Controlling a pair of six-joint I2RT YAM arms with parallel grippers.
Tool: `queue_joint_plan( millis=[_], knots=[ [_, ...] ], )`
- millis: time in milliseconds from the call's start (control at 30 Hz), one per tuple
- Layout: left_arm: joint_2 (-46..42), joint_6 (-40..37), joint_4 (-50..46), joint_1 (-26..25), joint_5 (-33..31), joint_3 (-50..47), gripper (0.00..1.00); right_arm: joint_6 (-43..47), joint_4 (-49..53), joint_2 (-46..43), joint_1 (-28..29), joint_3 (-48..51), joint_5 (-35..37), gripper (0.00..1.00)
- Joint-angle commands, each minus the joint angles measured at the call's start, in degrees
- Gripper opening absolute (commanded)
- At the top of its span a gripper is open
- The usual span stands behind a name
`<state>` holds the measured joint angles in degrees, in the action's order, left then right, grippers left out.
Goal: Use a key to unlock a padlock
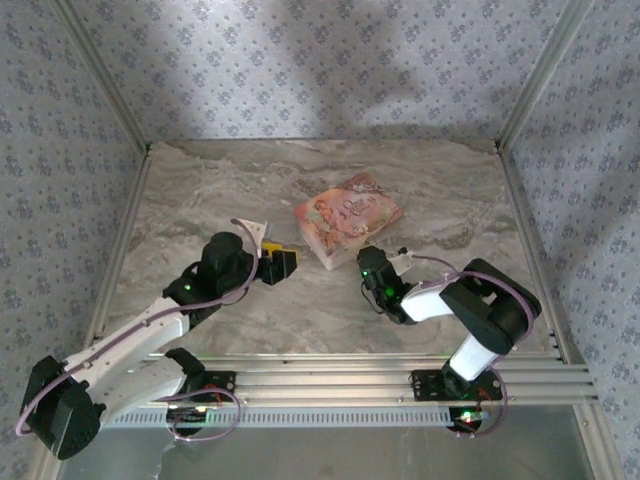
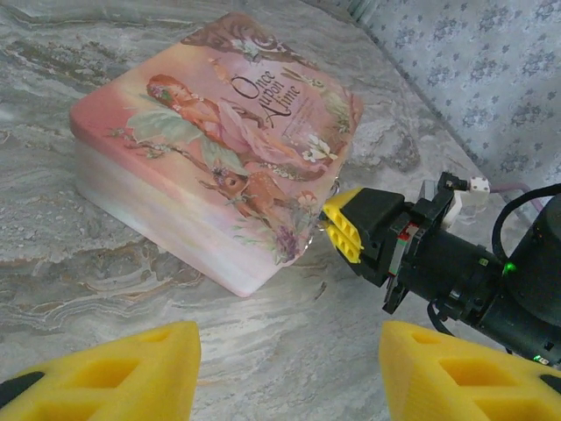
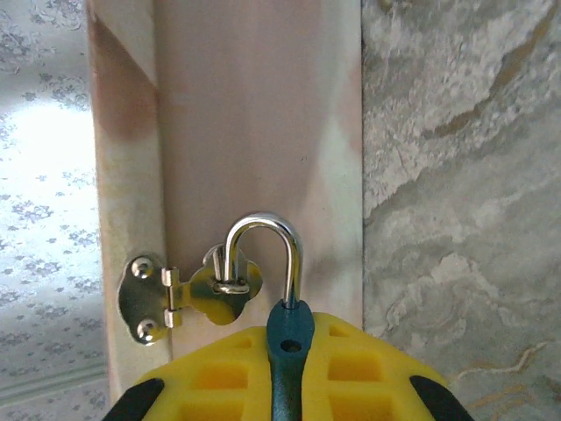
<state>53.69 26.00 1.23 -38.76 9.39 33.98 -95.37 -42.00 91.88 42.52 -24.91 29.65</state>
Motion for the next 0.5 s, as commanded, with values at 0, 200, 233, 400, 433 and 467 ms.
queue_joint_plan(
  millis=[0,200,233,400,433,467],
  knots=[
    [-0.8,0.3,0.0,-0.2,-0.4,-0.8,0.56,3.3,2.3,-4.3,-1.3,-2.5,3.4,0.00],
    [0.9,0.6,0.4,-0.2,-0.2,-1.0,0.56,3.2,-0.2,-1.7,-2.6,-1.3,2.9,0.00],
    [1.1,0.5,0.2,-0.2,-0.2,-0.8,0.56,2.9,-0.5,-1.3,-2.7,-1.0,2.9,0.00],
    [1.3,0.5,-0.1,-0.2,-0.1,-0.7,0.56,5.5,0.8,-4.9,-3.7,0.7,2.1,0.00],
    [1.3,0.5,-0.1,-0.2,-0.2,-0.8,0.56,6.5,3.2,-6.9,-4.0,0.5,1.9,0.00],
    [1.2,0.5,-0.2,-0.2,-0.3,-0.8,0.56,7.5,8.5,-9.6,-4.2,0.0,1.5,0.00]
  ],
)
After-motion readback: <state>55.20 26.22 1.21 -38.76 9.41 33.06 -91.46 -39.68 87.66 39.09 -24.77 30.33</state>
